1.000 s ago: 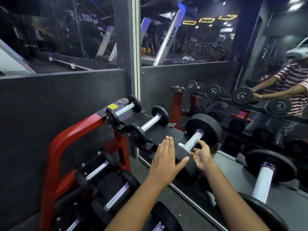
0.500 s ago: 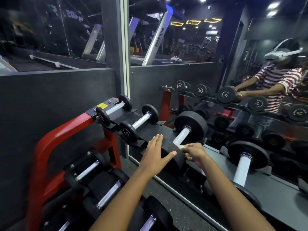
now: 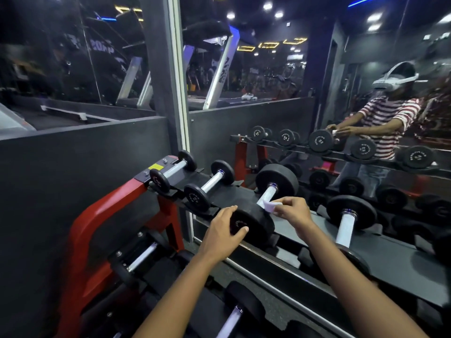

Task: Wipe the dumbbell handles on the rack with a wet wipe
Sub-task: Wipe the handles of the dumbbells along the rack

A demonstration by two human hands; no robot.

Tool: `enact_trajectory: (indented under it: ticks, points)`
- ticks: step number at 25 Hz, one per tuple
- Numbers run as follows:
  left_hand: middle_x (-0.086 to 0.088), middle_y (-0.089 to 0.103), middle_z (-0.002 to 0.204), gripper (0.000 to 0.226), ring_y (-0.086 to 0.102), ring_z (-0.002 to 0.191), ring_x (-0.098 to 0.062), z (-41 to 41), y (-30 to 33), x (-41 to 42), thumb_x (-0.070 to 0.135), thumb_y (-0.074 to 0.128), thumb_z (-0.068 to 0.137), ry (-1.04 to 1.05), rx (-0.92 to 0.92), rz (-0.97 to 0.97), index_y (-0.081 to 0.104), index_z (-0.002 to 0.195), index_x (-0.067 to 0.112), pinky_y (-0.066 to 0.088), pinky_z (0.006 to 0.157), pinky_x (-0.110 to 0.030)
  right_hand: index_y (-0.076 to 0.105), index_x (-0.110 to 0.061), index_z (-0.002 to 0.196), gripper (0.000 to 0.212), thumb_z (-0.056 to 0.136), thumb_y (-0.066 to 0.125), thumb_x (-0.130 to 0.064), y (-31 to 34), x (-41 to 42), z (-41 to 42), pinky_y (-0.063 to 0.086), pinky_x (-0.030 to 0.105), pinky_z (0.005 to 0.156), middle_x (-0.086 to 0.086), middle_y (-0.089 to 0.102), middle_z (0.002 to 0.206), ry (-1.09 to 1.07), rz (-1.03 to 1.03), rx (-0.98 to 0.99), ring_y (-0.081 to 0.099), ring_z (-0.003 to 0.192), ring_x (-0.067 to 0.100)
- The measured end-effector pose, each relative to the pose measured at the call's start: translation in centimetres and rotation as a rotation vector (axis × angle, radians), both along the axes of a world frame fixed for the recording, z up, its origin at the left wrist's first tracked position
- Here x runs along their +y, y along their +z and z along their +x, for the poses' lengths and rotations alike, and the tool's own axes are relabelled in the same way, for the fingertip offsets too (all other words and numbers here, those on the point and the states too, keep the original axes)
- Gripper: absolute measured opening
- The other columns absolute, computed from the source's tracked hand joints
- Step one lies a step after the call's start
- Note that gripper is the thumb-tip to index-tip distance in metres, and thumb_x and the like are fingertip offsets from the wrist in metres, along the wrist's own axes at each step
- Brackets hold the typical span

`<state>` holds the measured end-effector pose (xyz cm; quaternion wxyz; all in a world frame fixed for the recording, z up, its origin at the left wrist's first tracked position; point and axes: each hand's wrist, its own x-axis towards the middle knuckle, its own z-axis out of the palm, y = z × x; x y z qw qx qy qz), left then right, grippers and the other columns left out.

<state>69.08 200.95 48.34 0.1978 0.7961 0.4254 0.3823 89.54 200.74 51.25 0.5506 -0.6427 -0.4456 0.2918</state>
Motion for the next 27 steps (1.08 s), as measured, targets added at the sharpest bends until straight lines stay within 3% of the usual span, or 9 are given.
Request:
enact_trajectory:
  ticks: [3, 5, 12, 15, 18, 22, 24, 27]
  points:
    - [0.004, 0.047, 0.137, 0.061, 0.043, 0.126, -0.008, -1.9, 0.7, -1.0, 0.035, 0.064, 0.087, -0.042, 0.010, 0.018, 0.041, 0.140, 0.015, 0.032, 0.102, -0.017, 0.074, -0.011, 0.082, 0.014, 0.071, 0.072, -0.003, 1.4, -3.5, -0.8, 0.037, 0.006, 0.052, 0.000, 0.066, 0.072, -0.095, 0.015, -0.241, 0.053, 0.066, 0.004]
    - [0.003, 0.047, 0.137, 0.061, 0.043, 0.127, -0.009, -2.9, 1.2, -1.7, 0.034, 0.064, 0.087, -0.091, 0.014, 0.029, 0.040, 0.140, 0.015, 0.033, 0.103, -0.019, 0.074, -0.013, 0.081, 0.014, 0.070, 0.075, -0.005, 2.3, -5.6, -1.1, 0.037, 0.006, 0.052, 0.001, 0.068, 0.074, -0.171, 0.050, -0.319, 0.054, 0.067, 0.005]
    - [0.001, 0.050, 0.137, 0.057, 0.045, 0.126, -0.010, -3.9, 2.3, -4.3, 0.034, 0.063, 0.087, -0.247, 0.104, 0.036, 0.043, 0.137, 0.016, 0.038, 0.104, -0.024, 0.070, -0.011, 0.077, 0.006, 0.076, 0.070, -0.004, 2.7, -12.1, -2.0, 0.056, 0.033, 0.070, 0.002, 0.067, 0.071, -0.299, 0.099, -0.357, 0.065, 0.071, 0.020]
    - [0.001, 0.050, 0.137, 0.055, 0.045, 0.126, -0.012, -2.4, 2.5, -6.5, 0.032, 0.062, 0.088, -0.283, 0.125, 0.032, 0.043, 0.137, 0.016, 0.038, 0.102, -0.024, 0.068, -0.010, 0.076, 0.003, 0.077, 0.071, -0.008, 2.6, -14.3, -0.7, 0.048, 0.027, 0.066, -0.004, 0.066, 0.072, -0.301, 0.083, -0.444, 0.061, 0.073, 0.017]
    - [0.001, 0.049, 0.136, 0.054, 0.045, 0.126, -0.012, 0.2, 2.6, -8.5, 0.031, 0.061, 0.088, -0.300, 0.117, 0.034, 0.044, 0.137, 0.015, 0.035, 0.100, -0.021, 0.068, -0.013, 0.076, 0.005, 0.076, 0.073, -0.015, 2.4, -15.7, 1.9, 0.047, 0.032, 0.066, 0.000, 0.068, 0.077, -0.302, 0.059, -0.500, 0.061, 0.076, 0.017]
    - [-0.001, 0.049, 0.139, 0.056, 0.044, 0.129, -0.013, 4.8, 2.3, -10.0, 0.033, 0.062, 0.088, -0.265, 0.094, 0.005, 0.044, 0.137, 0.014, 0.036, 0.103, -0.023, 0.064, -0.014, 0.067, 0.012, 0.075, 0.071, -0.010, 2.5, -17.4, 6.1, 0.036, 0.017, 0.053, -0.002, 0.061, 0.062, -0.260, 0.051, -0.584, 0.054, 0.062, 0.013]
    - [-0.002, 0.048, 0.139, 0.056, 0.044, 0.129, -0.013, 7.3, 1.6, -10.8, 0.033, 0.062, 0.088, -0.249, 0.081, -0.025, 0.044, 0.137, 0.012, 0.036, 0.103, -0.022, 0.067, -0.010, 0.071, 0.005, 0.075, 0.069, -0.008, 2.5, -17.9, 9.0, 0.037, 0.015, 0.052, 0.000, 0.064, 0.065, -0.245, 0.049, -0.622, 0.057, 0.063, 0.014]
    - [0.000, 0.051, 0.134, 0.054, 0.050, 0.120, -0.012, 10.8, 0.6, -12.0, 0.033, 0.062, 0.088, -0.225, 0.075, -0.030, 0.045, 0.135, 0.012, 0.034, 0.092, -0.014, 0.072, -0.014, 0.079, 0.009, 0.075, 0.067, -0.007, 2.1, -17.6, 13.1, 0.048, 0.032, 0.065, 0.004, 0.071, 0.077, -0.232, 0.025, -0.658, 0.063, 0.076, 0.019]
